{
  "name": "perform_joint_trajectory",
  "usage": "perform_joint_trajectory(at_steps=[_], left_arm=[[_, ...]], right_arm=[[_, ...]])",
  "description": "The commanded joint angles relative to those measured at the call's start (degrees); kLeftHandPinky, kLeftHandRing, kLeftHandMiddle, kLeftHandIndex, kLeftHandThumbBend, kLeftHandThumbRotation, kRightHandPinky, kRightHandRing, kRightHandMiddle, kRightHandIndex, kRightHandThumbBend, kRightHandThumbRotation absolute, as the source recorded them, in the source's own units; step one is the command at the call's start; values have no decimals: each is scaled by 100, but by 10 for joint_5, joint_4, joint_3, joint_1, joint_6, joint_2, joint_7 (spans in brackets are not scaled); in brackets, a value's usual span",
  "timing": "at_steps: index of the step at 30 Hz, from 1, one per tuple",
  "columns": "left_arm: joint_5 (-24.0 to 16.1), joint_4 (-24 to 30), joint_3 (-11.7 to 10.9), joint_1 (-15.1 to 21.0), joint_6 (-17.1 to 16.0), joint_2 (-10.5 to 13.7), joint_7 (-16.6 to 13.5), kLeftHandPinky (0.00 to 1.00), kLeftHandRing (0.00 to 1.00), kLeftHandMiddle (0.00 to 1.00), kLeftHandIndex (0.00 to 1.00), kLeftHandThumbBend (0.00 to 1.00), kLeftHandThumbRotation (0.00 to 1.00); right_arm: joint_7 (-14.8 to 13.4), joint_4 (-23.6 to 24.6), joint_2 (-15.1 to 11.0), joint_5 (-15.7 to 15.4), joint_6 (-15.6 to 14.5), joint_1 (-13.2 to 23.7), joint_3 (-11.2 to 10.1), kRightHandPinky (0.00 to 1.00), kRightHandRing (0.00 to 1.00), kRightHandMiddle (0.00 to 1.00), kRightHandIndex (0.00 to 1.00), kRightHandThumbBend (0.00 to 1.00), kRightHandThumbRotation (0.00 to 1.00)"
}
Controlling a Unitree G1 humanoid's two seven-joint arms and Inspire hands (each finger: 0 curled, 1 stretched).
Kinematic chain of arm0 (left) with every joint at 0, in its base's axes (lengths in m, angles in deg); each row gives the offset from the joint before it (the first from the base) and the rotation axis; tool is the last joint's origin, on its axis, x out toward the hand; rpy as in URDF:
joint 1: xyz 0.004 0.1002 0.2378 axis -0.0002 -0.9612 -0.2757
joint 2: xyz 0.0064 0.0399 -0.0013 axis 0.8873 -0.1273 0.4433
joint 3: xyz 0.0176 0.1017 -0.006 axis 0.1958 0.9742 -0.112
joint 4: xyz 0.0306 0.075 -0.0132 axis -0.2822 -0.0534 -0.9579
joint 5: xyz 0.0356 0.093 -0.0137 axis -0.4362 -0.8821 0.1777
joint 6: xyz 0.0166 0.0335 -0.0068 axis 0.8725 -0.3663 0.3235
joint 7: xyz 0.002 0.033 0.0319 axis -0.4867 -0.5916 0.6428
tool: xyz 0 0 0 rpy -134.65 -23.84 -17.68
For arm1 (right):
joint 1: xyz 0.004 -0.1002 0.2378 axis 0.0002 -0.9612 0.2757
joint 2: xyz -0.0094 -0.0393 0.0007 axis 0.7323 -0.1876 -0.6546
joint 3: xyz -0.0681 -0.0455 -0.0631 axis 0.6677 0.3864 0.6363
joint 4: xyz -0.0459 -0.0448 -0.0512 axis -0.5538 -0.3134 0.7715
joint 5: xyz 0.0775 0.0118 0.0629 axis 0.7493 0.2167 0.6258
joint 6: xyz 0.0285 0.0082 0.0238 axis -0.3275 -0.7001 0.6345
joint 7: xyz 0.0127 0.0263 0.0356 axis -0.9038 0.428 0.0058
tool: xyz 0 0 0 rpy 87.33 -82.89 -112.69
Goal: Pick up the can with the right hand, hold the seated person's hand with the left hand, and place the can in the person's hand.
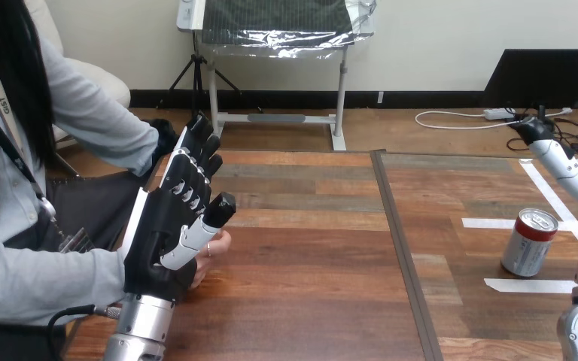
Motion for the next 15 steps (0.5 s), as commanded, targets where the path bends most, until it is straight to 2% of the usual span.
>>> perform_joint_trajectory(at_steps=[1,8,15], left_arm=[[6,21,-4,36,-2,3,5,97,98,98,96,100,54],[8,21,-5,37,-3,3,6,97,98,99,97,100,54],[8,21,-6,37,-3,4,6,97,98,99,97,100,54]], right_arm=[[-7,-13,-26,1,-9,46,-9,97,89,83,87,100,40],[-22,-23,-34,-7,-32,43,-9,98,91,84,88,100,40],[-17,-36,-38,5,-54,36,-10,99,93,86,90,100,42]])
